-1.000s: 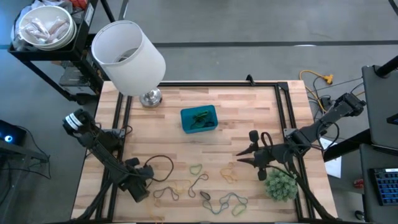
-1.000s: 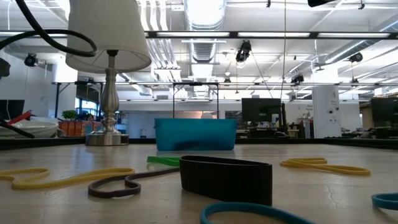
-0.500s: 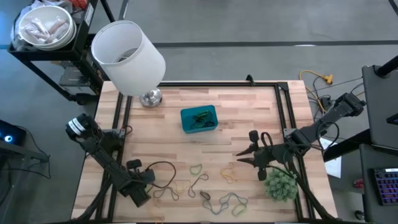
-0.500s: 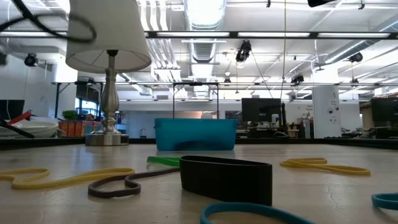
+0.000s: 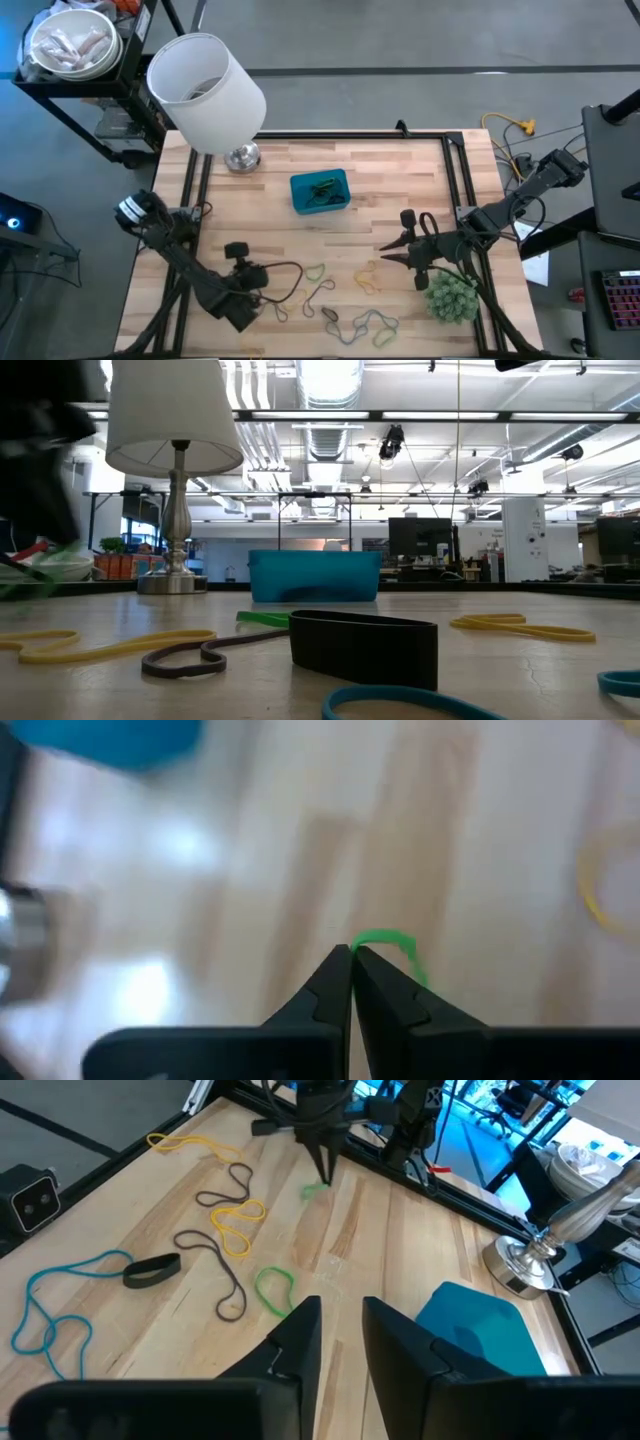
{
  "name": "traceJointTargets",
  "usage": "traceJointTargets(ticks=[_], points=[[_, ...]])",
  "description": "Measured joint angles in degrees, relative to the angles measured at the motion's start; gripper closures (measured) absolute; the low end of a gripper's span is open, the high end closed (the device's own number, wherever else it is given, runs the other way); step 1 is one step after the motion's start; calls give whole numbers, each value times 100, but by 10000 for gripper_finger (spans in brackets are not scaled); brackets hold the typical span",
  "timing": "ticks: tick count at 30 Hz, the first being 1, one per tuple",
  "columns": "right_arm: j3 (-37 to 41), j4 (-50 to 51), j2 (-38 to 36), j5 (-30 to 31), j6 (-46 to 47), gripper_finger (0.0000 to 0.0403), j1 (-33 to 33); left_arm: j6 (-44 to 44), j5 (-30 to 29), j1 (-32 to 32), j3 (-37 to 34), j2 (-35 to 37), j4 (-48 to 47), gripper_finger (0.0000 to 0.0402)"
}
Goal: Pick and place rubber bands into bin
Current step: Put the green rubber band into the blue bin
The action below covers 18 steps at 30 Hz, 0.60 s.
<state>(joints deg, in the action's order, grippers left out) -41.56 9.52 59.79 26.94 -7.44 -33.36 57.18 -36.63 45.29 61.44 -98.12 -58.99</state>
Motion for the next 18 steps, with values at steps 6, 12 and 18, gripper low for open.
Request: traceJointTargets(ticks=[6, 12, 18], points=[[0, 4, 0, 0, 0, 329, 0, -574, -1400, -505, 196, -42, 12, 401], [0, 9, 0, 0, 0, 334, 0, -1348, -2787, -1048, 305, -44, 352, 401], [46, 11, 0, 0, 0, 335, 0, -2811, -3451, -1792, 329, -44, 1304, 401]])
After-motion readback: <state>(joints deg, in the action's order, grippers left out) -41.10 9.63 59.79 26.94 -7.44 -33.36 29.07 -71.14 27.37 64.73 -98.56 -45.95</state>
